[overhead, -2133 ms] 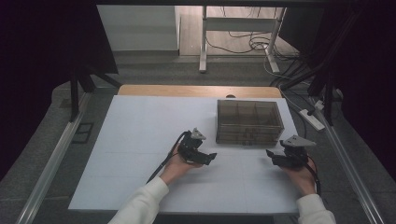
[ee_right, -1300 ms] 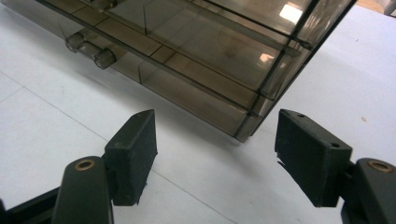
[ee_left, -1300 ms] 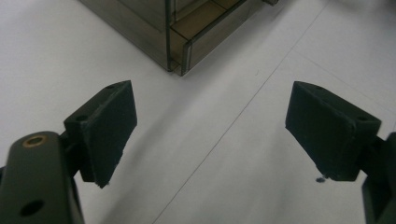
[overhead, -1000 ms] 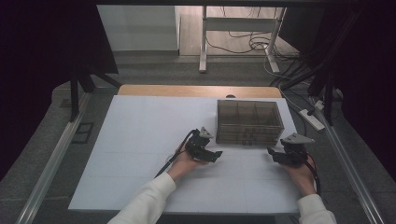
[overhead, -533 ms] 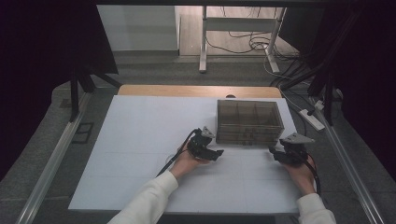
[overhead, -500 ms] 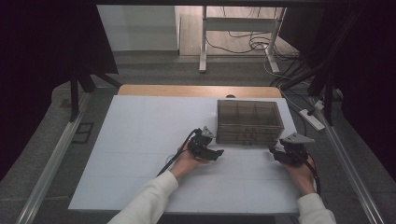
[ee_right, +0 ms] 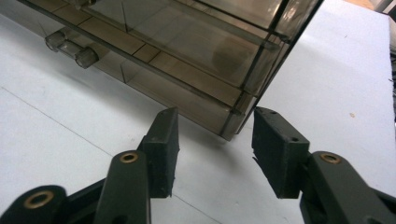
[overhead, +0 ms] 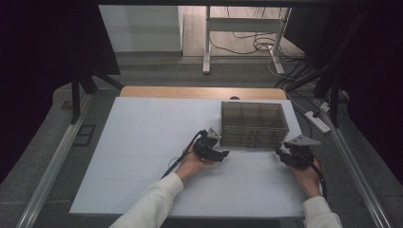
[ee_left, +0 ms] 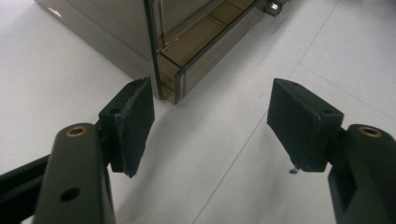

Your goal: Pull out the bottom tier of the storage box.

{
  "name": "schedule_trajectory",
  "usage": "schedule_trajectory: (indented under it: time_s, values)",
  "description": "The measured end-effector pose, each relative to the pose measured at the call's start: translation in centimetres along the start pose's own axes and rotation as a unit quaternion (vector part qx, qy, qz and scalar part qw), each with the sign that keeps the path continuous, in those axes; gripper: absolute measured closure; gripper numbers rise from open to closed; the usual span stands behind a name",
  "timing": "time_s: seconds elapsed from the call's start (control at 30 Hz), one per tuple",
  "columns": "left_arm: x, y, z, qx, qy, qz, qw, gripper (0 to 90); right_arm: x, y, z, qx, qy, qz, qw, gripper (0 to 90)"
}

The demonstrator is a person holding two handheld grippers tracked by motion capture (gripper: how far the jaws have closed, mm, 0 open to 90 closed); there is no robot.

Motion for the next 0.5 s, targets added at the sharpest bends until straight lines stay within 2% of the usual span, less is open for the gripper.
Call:
schedule_trajectory:
  time_s: [0.27, 0.37, 0.5]
  values:
    - [-0.23, 0.20, -0.02, -0.003, 0.000, -0.001, 1.0000, 33.0, 0.04, -0.10, 0.01, -0.001, 0.002, 0.002, 1.0000, 53.9]
    - [-0.26, 0.23, 0.00, -0.002, 0.002, -0.001, 1.0000, 33.0, 0.14, -0.03, 0.12, -0.002, 0.008, 0.000, 1.0000, 57.3]
    - [-0.28, 0.27, 0.11, -0.002, 0.003, -0.002, 1.0000, 33.6, 0.00, 0.01, 0.26, 0.005, 0.002, -0.001, 1.0000, 57.9]
Point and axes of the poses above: each handheld gripper's, and its own axes: x roughly backward along the jaws, y roughly out of its top, z roughly to its left, the point moved 10 cm from there along -x, roughly forward along the jaws, and after that the axes turned 7 degrees about -y, right-handed, at the moved point
